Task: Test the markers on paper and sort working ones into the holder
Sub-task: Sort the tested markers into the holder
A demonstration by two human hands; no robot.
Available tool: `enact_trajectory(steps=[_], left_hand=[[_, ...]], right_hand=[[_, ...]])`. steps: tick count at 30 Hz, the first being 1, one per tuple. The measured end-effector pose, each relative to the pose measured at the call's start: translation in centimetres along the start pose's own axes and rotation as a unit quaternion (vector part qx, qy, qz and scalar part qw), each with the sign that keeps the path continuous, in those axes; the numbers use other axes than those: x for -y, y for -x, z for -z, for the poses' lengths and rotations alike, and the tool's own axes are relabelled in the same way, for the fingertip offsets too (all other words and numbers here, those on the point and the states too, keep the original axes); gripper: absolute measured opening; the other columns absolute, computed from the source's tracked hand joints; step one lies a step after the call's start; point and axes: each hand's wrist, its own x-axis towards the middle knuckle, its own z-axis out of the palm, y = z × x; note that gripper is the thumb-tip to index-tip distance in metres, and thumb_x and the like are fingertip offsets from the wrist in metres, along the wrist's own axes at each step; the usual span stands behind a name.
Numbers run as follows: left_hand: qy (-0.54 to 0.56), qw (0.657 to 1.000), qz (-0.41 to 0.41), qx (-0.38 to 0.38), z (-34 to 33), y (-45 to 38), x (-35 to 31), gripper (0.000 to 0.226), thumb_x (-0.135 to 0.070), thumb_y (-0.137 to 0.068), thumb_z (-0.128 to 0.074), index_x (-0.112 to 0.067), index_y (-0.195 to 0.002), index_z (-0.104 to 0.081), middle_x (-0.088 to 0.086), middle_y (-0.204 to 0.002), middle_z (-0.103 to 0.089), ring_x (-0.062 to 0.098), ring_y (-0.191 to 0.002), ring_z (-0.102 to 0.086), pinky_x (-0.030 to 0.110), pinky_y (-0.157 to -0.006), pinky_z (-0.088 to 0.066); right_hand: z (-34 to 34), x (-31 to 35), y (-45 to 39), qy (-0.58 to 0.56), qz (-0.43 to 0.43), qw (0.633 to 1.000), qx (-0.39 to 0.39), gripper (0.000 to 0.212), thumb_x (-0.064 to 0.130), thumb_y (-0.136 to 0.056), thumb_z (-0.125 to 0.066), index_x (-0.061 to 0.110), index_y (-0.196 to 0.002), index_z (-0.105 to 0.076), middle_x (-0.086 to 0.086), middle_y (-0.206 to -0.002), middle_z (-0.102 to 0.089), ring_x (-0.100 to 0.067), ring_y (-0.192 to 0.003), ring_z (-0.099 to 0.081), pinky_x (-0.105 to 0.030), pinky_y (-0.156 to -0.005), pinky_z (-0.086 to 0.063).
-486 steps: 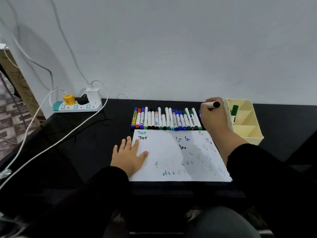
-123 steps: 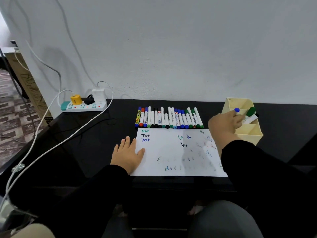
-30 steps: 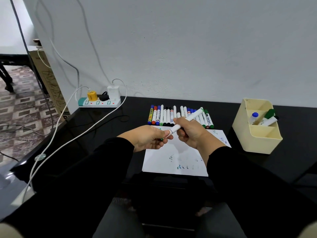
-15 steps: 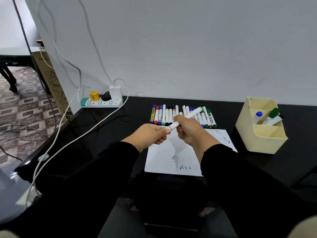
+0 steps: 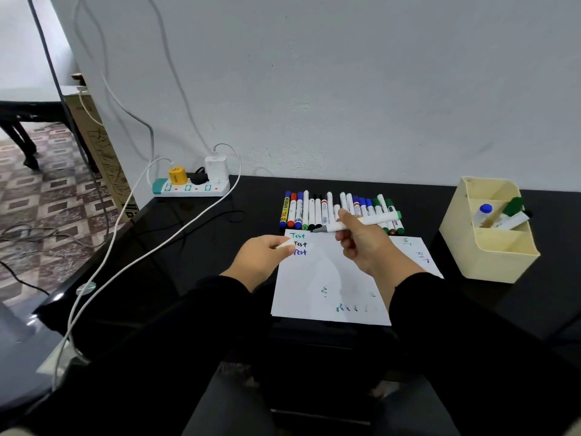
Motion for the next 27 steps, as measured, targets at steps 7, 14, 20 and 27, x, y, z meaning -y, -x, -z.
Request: enact_trajectory(steps=[7,14,20,27], left_hand=[[-0.205,0.97,-0.057,-0.117,-0.2,-0.3,4.8,0.028,-0.027,-0.096,-0.048,-0.019,-0.12,-0.06,0.002,-0.111,-0.06,0.014,-0.098,-0.051,0.019,-0.081,-0.033],[-0.269,0.961,-0.052,-0.032,-0.4,-2.5,6.9,0.034,-0.034,-0.098,-0.041,-0.03,-0.13,-0.052,-0.002,-0.154,-0.025,0.022,-0.144,-0.013,0.038,-0.117,-0.011],[-0.242,0.97,-0.022,-0.031,-0.5,-2.8,7.6,0.034,-0.04,-0.096,-0.039,-0.036,-0.127,-0.053,-0.003,-0.154,-0.025,0.021,-0.144,-0.013,0.039,-0.118,-0.01],[-0.242,0.969,-0.012,-0.041,-0.7,-2.9,7.8,0.034,-0.043,-0.096,-0.04,-0.039,-0.127,-0.052,-0.006,-0.153,-0.026,0.018,-0.144,-0.015,0.037,-0.117,-0.011]], right_hand=[[-2.0,-1.1,0.3,0.11,0.057,0.992,-0.037,0.022,0.023,-0.085,-0.069,0.012,-0.072,-0.055,-0.004,-0.056,-0.053,-0.011,-0.048,-0.042,-0.02,-0.046,-0.035],[-4.3,-3.1,-0.5,0.195,0.119,0.973,-0.042,0.034,0.025,-0.087,-0.065,0.015,-0.063,-0.043,-0.002,-0.054,-0.05,-0.007,-0.046,-0.044,-0.019,-0.052,-0.036],[-3.9,-4.8,-1.0,0.225,0.125,0.964,-0.066,0.031,0.023,-0.088,-0.06,0.016,-0.066,-0.039,-0.01,-0.07,-0.051,-0.016,-0.064,-0.048,-0.022,-0.059,-0.041],[-3.8,-5.3,-1.2,0.242,0.144,0.957,-0.066,0.032,0.024,-0.088,-0.06,0.017,-0.066,-0.038,-0.014,-0.076,-0.053,-0.019,-0.071,-0.05,-0.023,-0.06,-0.041]])
